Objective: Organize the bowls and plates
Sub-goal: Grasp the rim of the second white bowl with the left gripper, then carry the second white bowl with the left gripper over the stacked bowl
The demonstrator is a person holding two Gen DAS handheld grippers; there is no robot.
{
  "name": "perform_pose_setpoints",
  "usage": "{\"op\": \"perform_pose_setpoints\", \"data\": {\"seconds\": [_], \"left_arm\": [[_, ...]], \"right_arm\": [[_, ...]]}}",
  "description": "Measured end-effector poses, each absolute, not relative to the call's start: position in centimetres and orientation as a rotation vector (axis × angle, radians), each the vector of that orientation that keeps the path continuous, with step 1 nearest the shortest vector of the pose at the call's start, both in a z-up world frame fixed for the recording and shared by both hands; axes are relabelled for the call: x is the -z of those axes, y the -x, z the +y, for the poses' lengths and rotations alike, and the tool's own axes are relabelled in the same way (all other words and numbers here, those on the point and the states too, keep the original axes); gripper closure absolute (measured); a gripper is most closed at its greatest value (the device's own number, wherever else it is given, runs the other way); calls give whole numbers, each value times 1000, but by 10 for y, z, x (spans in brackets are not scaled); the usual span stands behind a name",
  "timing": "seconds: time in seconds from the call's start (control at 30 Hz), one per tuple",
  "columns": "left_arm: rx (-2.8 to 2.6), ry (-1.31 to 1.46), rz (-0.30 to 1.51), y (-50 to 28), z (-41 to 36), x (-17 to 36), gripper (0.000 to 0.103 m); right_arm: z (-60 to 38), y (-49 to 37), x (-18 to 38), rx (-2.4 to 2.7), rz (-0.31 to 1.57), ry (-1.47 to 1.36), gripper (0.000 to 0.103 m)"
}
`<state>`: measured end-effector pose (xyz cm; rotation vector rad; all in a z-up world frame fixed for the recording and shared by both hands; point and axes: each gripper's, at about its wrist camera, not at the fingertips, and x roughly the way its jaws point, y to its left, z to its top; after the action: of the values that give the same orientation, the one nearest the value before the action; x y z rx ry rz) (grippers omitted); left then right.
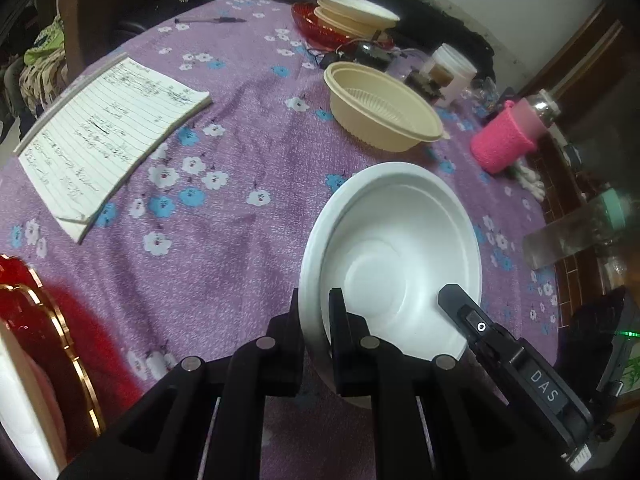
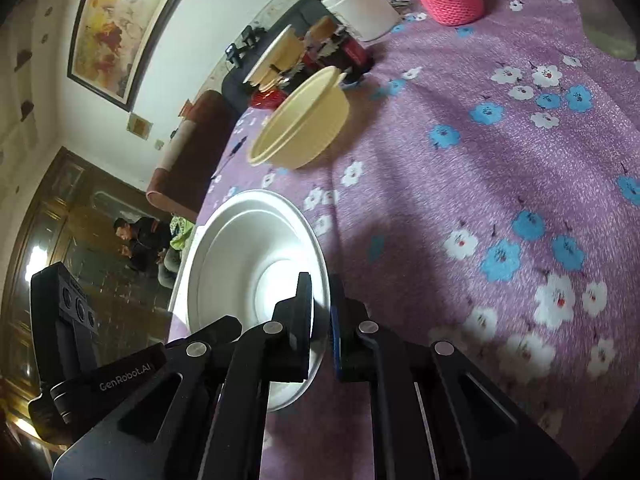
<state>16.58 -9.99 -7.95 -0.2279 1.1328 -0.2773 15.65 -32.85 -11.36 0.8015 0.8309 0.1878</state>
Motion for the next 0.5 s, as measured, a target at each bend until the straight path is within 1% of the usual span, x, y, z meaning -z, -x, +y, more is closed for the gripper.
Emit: {"op": "perform_pose_setpoints", "data": {"seconds": [0.2, 0.5], "left_arm": [[261, 205, 1062, -141, -70, 55, 94], [209, 234, 978, -106, -3, 29, 94]], "right_arm": [[-296, -141, 95, -260, 818, -804, 96], [-226, -134, 63, -372, 815, -716, 96]]}}
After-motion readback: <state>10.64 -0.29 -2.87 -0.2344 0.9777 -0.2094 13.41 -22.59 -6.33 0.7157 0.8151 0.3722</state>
